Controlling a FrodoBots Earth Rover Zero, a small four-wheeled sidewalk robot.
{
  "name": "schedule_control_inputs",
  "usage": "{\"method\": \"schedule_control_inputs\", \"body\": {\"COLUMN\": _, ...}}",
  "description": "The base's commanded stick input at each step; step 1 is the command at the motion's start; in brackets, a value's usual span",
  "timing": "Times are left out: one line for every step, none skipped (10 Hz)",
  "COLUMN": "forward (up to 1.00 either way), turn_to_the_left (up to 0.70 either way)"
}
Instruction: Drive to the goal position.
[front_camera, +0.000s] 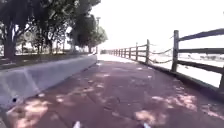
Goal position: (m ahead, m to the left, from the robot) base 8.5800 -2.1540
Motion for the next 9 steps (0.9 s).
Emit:
{"method": "schedule_control_inputs", "body": {"forward": 0.7, "turn_to_the_left": 0.0}}
{"method": "schedule_control_inputs", "body": {"forward": 0.7, "turn_to_the_left": 0.0}}
{"method": "schedule_control_inputs", "body": {"forward": 0.7, "turn_to_the_left": 0.0}}
{"method": "schedule_control_inputs", "body": {"forward": 0.7, "turn_to_the_left": 0.0}}
{"method": "schedule_control_inputs", "body": {"forward": 0.7, "turn_to_the_left": 0.0}}
{"method": "schedule_control_inputs", "body": {"forward": 0.7, "turn_to_the_left": 0.0}}
{"method": "schedule_control_inputs", "body": {"forward": 0.7, "turn_to_the_left": 0.0}}
{"method": "schedule_control_inputs", "body": {"forward": 0.7, "turn_to_the_left": 0.0}}
{"method": "schedule_control_inputs", "body": {"forward": 0.7, "turn_to_the_left": 0.0}}
